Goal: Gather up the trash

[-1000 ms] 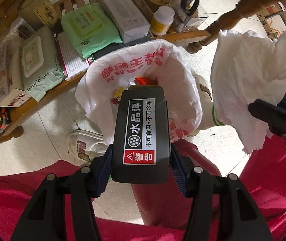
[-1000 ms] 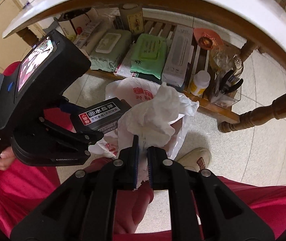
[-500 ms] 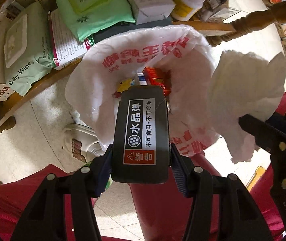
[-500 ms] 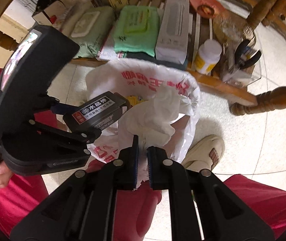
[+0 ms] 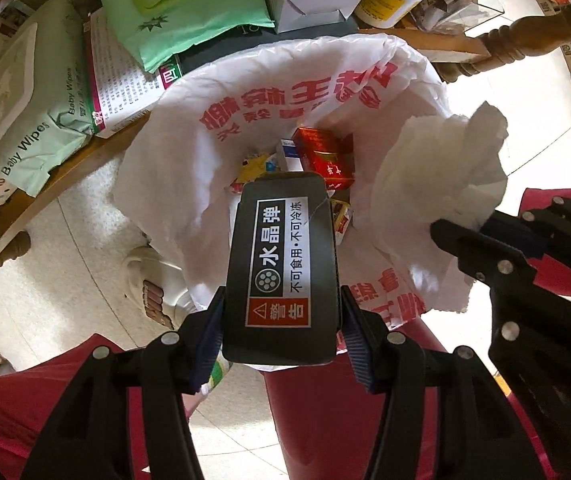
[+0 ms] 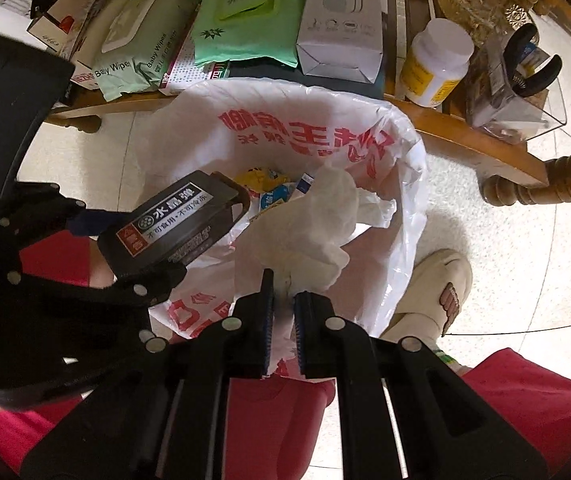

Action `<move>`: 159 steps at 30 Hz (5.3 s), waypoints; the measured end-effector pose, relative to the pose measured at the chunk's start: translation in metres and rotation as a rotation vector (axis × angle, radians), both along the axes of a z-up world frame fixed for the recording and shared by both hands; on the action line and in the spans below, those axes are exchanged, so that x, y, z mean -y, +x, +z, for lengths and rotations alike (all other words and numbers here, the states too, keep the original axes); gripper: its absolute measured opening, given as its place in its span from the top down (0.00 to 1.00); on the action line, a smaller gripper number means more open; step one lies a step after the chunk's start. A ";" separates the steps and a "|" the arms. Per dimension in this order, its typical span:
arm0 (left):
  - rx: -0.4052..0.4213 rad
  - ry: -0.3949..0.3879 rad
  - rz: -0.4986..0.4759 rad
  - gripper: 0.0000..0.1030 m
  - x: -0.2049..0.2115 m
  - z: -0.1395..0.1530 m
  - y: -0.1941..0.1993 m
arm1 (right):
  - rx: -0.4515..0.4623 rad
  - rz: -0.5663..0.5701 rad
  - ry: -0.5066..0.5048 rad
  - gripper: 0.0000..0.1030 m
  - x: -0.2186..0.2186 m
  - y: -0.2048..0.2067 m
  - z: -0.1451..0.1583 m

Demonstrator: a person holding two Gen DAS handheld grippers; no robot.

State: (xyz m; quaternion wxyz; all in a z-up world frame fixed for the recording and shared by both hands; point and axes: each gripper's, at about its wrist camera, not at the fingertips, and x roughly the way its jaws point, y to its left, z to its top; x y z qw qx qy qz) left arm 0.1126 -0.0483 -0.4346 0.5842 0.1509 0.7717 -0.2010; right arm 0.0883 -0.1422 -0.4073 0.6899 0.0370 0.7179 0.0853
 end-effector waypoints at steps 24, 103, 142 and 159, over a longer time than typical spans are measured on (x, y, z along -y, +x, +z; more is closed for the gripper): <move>-0.035 0.047 0.054 0.36 -0.011 -0.012 0.007 | -0.023 -0.067 -0.007 0.59 0.016 0.009 -0.012; 1.241 -0.269 0.416 0.14 -0.050 0.467 -0.169 | 1.269 -0.364 -0.278 0.06 0.007 -0.222 0.444; 1.271 -0.196 0.461 0.08 -0.056 0.469 -0.171 | 1.255 -0.345 -0.298 0.06 0.000 -0.220 0.451; 1.255 -0.194 0.453 0.08 -0.057 0.468 -0.171 | 1.257 -0.341 -0.297 0.06 0.009 -0.217 0.448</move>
